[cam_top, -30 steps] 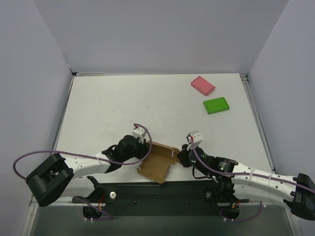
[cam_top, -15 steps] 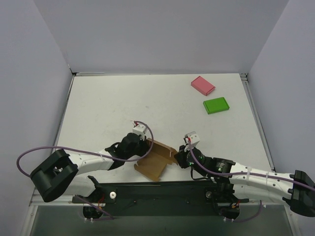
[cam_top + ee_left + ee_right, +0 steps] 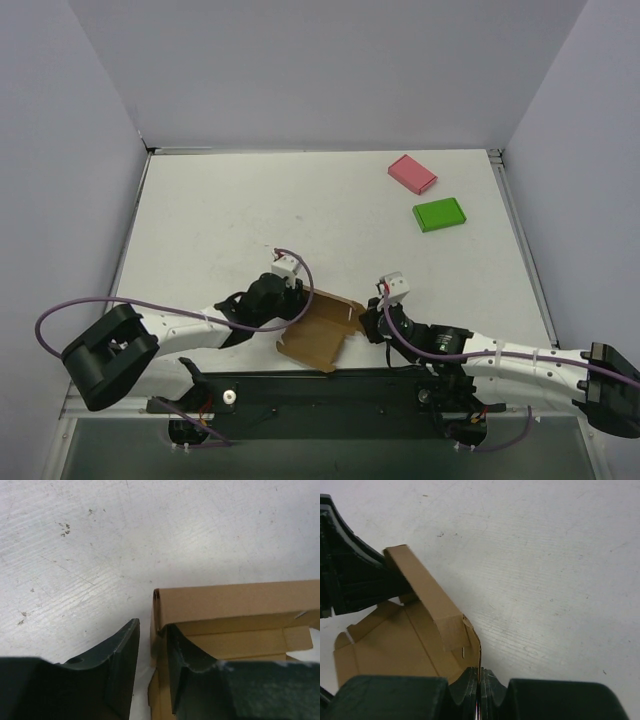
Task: Fold the paper box
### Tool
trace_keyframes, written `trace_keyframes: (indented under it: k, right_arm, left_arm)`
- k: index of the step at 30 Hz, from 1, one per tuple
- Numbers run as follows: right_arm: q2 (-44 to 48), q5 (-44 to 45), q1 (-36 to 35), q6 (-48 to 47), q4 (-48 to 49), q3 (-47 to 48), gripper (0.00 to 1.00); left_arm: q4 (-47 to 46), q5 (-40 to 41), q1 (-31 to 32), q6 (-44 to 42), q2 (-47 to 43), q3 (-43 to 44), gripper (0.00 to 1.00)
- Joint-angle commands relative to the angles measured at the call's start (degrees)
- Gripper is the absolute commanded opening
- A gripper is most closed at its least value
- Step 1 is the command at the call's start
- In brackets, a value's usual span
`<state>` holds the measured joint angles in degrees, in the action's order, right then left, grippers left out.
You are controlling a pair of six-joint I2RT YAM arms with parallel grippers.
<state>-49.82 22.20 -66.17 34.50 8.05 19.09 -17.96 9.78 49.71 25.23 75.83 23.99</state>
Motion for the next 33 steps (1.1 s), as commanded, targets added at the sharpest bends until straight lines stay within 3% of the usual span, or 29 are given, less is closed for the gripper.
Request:
trace_keyframes:
  k: [1, 7, 19, 20, 23, 29, 33]
  right_arm:
    - [-0.19, 4.87, -0.71, 1.1, 3.19, -3.27, 0.0]
    - [-0.36, 3.82, -0.63, -1.37, 4.86, -4.06, 0.0]
    - [-0.89, 3.99, -0.71, -2.16, 4.87, -3.8, 0.0]
    - [-0.98, 4.43, -0.63, -2.51, 4.69, -3.54, 0.18]
    - [-1.15, 5.22, -0.62, -3.21, 2.76, -2.14, 0.46]
    - [2.97, 5.31, -0.71, -2.51, -1.54, -1.86, 0.66]
    - [8.76, 4.88, -0.8, -1.54, -5.23, -1.17, 0.68]
  left_arm:
    - [-4.89, -2.92, 0.47, 0.43, -3.23, -1.75, 0.43]
    - [-4.37, -4.86, 0.38, -1.33, -8.59, -4.21, 0.56]
    - [2.48, -10.75, 0.38, -5.1, -20.45, -5.8, 0.63]
    - [3.27, -10.49, 0.38, -5.37, -21.33, -5.71, 0.64]
    - [5.82, -9.52, 0.38, -5.81, -24.76, -5.27, 0.64]
    - [10.31, -6.7, 0.47, -4.32, -31.44, -5.0, 0.66]
    - [12.5, -5.74, 0.3, -2.91, -32.24, -4.22, 0.68]
